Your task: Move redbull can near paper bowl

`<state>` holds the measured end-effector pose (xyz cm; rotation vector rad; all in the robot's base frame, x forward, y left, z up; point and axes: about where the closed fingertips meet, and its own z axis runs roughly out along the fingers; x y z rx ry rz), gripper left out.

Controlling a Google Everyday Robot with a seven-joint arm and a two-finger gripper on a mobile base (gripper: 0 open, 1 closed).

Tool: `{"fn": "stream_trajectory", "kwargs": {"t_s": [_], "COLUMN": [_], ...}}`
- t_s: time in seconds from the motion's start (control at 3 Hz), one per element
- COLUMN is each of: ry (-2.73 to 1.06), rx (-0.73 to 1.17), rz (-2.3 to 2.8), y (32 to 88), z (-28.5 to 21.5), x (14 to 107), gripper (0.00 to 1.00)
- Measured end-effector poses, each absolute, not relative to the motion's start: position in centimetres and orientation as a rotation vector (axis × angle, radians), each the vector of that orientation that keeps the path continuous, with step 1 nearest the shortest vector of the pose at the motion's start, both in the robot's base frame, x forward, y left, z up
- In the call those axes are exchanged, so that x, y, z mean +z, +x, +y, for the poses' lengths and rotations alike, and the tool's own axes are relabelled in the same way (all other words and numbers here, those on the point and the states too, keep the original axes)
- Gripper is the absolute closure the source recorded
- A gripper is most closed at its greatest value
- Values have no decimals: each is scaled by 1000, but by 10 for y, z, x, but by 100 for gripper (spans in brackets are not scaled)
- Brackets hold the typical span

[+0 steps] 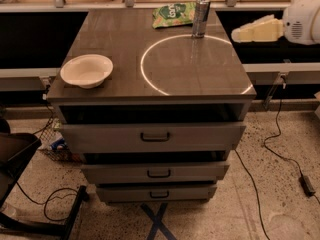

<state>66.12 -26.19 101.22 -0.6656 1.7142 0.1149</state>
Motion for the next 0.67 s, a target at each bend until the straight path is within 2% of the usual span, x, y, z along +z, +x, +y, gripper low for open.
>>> {"fn": "stream_trajectory", "kwargs": {"t_s": [0.67], "ry": [-485], "rx": [290], "rz": [1564], "y": [767], "z": [-246], "x": [1004], "gripper": [0]}}
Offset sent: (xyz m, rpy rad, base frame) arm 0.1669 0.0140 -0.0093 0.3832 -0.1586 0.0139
